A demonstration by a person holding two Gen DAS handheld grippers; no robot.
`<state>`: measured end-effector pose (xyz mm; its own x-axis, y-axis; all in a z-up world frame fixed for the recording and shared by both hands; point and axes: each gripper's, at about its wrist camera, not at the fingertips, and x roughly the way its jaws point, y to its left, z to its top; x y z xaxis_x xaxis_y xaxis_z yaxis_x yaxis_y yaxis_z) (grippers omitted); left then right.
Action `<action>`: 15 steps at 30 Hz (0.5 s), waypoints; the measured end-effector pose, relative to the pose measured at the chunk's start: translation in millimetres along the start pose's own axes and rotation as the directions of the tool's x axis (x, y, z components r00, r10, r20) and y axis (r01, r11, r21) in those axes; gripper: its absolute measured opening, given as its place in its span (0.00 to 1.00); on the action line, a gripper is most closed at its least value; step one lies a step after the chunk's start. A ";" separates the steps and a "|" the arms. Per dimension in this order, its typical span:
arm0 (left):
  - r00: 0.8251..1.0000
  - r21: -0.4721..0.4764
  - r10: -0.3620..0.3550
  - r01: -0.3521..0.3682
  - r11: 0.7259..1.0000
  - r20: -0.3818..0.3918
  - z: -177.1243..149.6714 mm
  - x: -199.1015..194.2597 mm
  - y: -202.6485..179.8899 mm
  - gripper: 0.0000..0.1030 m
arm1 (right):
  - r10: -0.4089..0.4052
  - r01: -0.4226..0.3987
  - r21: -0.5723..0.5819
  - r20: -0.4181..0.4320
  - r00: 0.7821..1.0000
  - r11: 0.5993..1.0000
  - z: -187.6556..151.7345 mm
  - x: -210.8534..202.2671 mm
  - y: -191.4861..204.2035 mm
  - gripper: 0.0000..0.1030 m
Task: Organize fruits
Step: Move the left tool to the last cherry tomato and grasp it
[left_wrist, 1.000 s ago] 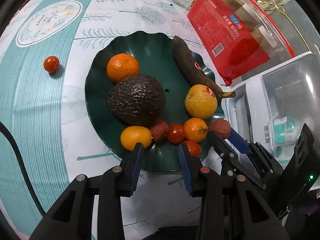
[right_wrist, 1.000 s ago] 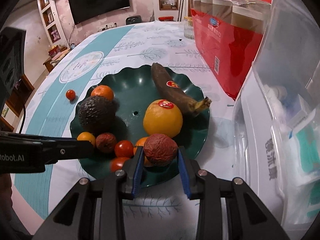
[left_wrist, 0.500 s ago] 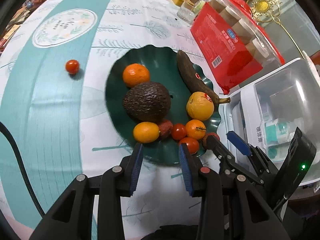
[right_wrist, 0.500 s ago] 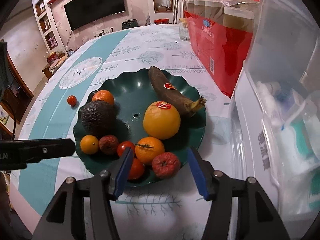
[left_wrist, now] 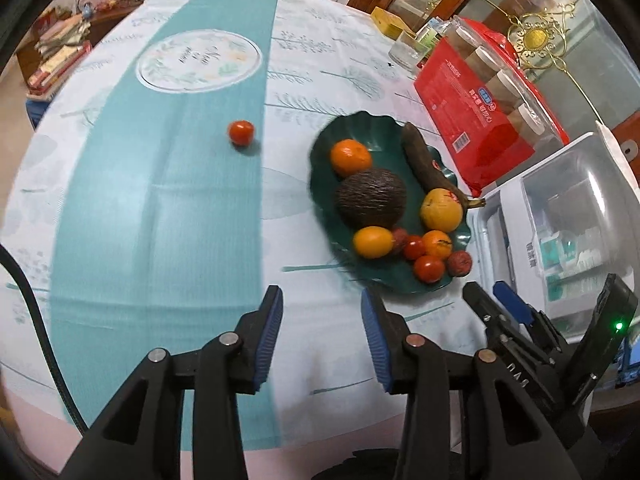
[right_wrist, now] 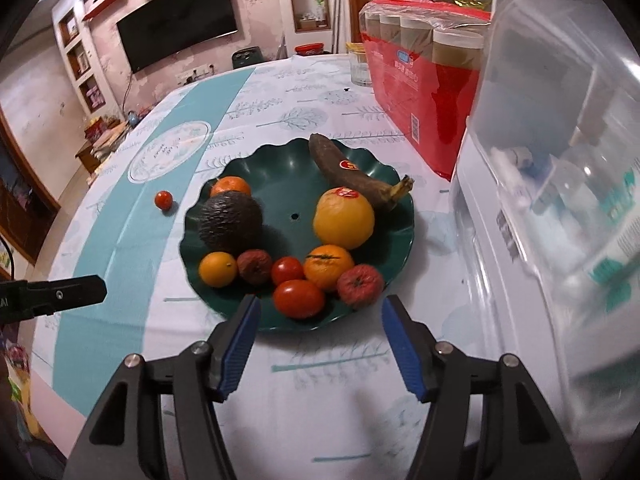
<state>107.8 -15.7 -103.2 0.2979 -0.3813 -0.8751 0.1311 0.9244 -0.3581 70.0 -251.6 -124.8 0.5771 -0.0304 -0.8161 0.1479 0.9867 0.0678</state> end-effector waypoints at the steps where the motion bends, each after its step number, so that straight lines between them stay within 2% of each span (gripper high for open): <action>1: 1.000 0.012 0.006 -0.006 1.000 0.002 0.3 -4.7 4.0 0.41 | -0.003 0.003 0.016 0.000 1.000 1.000 -1.6 -1.4 3.3 0.62; 8: 1.000 0.129 0.015 -0.017 0.992 0.014 9.2 -37.6 36.7 0.41 | -0.023 0.025 0.127 -0.016 1.000 0.992 -18.9 -8.7 34.4 0.63; 15: 1.000 0.212 0.015 -0.014 0.977 -0.001 33.5 -49.0 66.9 0.43 | -0.081 0.085 0.252 -0.029 0.996 0.964 -32.5 -13.5 53.0 0.63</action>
<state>133.7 64.5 -73.5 0.2987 -0.3676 -0.8807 0.3240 0.9071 -0.2687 43.9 -193.7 -128.9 0.5401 -0.1054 -0.8350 0.3946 0.9080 0.1406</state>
